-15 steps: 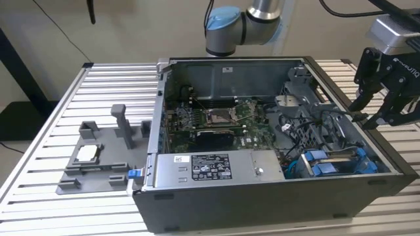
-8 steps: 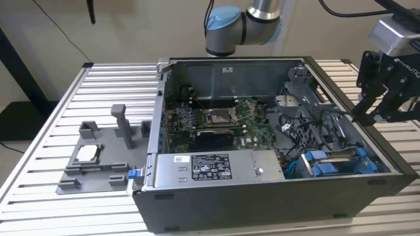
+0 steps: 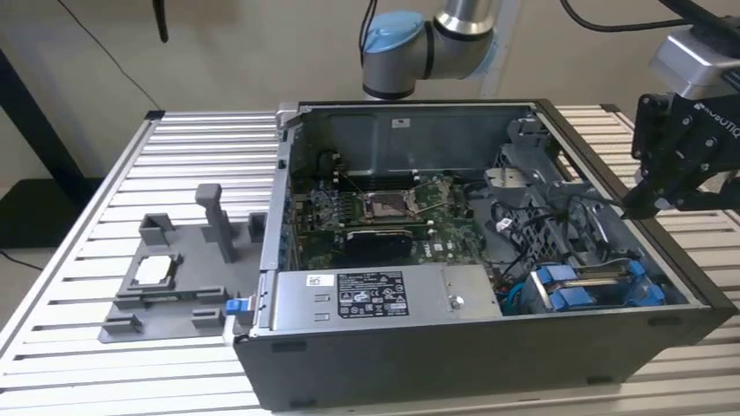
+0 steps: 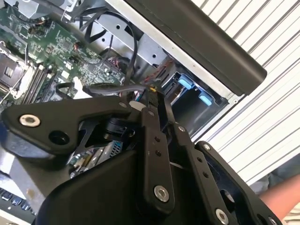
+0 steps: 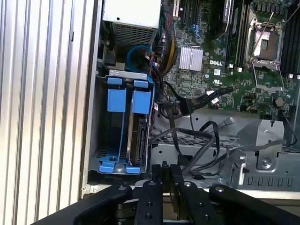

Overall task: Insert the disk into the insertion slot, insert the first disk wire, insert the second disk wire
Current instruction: 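Insert the first disk wire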

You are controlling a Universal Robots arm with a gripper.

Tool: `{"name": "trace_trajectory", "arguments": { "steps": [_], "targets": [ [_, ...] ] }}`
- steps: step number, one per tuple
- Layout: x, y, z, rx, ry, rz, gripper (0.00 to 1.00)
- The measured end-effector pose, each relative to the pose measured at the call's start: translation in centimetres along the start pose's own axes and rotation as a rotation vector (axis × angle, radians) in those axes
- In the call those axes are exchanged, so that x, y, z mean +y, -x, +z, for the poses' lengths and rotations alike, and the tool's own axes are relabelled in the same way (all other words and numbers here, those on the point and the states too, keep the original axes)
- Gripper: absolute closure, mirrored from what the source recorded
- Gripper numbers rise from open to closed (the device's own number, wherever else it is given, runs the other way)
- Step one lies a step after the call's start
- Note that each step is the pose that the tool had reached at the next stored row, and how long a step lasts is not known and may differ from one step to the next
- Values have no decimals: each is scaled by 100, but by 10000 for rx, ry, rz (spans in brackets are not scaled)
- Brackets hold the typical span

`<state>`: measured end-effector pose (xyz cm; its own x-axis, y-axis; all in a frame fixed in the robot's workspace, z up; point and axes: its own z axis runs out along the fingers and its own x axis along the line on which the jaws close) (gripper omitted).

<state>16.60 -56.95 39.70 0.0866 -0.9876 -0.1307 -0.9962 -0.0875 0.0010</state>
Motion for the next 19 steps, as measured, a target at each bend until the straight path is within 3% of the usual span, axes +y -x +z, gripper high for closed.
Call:
{"name": "trace_trajectory", "arguments": {
  "steps": [1,5,7,8,14,15,16,19],
  "targets": [
    [0,3,13,32,1,0,81],
    [13,0,104,49,-18,2,81],
    [29,-2,135,92,-18,22,81],
    [44,-4,161,153,-18,55,81],
    [55,-10,218,377,-39,203,81],
    [56,-10,223,440,-38,227,81],
    [56,-12,226,552,-32,241,81],
    [56,-12,227,579,-30,248,81]
  ]
}}
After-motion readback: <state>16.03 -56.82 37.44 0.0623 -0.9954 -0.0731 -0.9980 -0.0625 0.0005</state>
